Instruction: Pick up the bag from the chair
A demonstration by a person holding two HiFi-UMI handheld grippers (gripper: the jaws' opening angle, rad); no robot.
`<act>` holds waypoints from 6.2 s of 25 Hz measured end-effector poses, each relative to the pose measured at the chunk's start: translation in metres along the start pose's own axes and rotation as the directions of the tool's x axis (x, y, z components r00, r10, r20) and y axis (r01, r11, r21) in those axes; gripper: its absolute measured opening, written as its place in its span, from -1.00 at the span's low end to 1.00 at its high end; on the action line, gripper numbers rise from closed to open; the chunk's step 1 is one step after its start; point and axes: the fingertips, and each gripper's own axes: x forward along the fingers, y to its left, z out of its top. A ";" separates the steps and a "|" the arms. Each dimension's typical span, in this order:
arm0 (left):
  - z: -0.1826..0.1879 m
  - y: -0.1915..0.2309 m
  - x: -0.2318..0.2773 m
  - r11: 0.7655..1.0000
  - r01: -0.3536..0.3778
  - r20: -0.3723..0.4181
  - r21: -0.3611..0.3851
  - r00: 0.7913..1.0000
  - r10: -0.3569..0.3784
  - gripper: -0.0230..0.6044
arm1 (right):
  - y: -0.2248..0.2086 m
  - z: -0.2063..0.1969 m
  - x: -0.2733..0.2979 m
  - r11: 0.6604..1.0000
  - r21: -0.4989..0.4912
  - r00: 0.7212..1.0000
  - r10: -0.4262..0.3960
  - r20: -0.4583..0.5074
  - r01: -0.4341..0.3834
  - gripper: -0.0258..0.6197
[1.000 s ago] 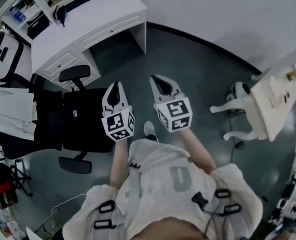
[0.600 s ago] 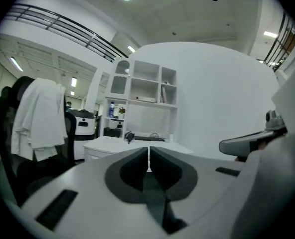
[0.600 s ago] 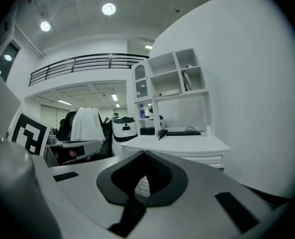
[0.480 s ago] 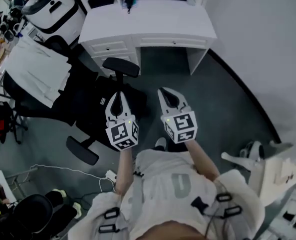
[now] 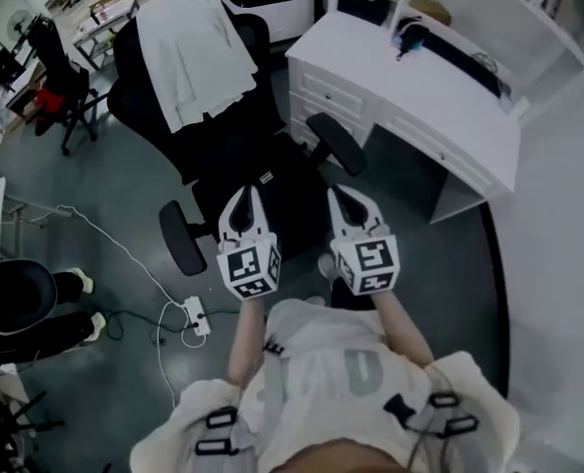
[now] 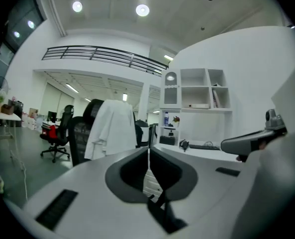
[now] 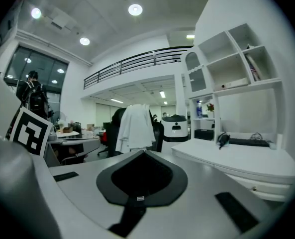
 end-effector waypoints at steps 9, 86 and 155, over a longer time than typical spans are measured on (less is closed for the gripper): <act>0.015 0.047 -0.030 0.967 -0.253 0.028 -0.012 0.967 0.253 -0.88 | 0.027 0.023 0.045 0.976 -0.040 0.976 0.215 0.032 -0.214 -0.90; 0.024 0.111 0.033 0.931 -0.360 0.009 -0.055 0.933 0.361 -0.20 | 0.013 0.036 0.176 0.911 -0.035 0.907 0.405 -0.111 -0.411 -0.15; -0.389 0.263 0.263 0.904 -0.392 -0.640 -0.170 0.742 0.201 0.16 | -0.033 -0.324 0.492 0.965 -0.001 0.723 0.195 -0.663 -0.261 -0.22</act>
